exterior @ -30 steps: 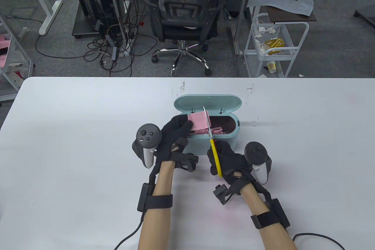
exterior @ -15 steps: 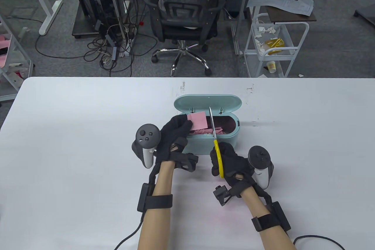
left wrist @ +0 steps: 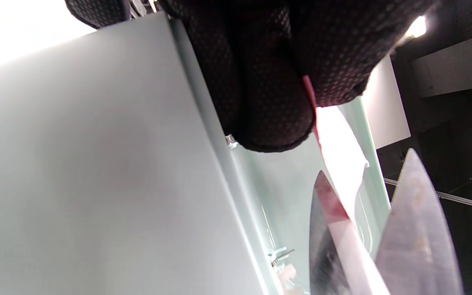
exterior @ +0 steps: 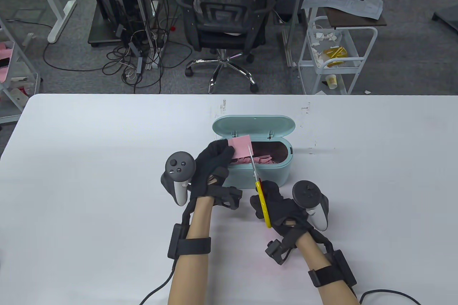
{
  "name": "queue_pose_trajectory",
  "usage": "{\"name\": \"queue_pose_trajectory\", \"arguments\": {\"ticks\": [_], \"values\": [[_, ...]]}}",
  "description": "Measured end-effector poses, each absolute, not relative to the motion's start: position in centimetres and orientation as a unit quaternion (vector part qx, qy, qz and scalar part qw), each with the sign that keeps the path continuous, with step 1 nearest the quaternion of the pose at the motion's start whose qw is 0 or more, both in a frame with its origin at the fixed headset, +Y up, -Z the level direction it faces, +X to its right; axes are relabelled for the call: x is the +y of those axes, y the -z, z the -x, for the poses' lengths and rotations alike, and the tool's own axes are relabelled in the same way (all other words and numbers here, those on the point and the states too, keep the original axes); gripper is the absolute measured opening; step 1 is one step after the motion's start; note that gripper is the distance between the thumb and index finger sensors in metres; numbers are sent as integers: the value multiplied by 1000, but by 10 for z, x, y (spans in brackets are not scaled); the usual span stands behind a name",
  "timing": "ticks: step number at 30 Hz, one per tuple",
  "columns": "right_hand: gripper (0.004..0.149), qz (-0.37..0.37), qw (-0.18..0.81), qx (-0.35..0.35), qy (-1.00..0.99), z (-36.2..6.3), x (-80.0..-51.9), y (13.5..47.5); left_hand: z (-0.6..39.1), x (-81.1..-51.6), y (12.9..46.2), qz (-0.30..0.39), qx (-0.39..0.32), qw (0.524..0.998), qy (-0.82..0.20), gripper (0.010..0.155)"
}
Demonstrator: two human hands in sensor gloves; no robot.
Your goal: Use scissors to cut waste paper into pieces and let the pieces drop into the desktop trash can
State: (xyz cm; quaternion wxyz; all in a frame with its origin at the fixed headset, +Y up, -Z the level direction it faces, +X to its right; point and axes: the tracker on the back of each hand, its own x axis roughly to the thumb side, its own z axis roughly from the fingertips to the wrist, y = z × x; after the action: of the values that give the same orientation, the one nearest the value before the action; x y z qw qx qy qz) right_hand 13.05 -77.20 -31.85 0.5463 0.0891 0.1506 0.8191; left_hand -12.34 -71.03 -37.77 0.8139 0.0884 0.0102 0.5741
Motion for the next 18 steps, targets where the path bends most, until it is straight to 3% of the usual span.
{"name": "queue_pose_trajectory", "arguments": {"ticks": [18], "values": [[89,-64,566,114,-814,-123,-770,326,123,-710,378,-88,10,814,-574,35]]}}
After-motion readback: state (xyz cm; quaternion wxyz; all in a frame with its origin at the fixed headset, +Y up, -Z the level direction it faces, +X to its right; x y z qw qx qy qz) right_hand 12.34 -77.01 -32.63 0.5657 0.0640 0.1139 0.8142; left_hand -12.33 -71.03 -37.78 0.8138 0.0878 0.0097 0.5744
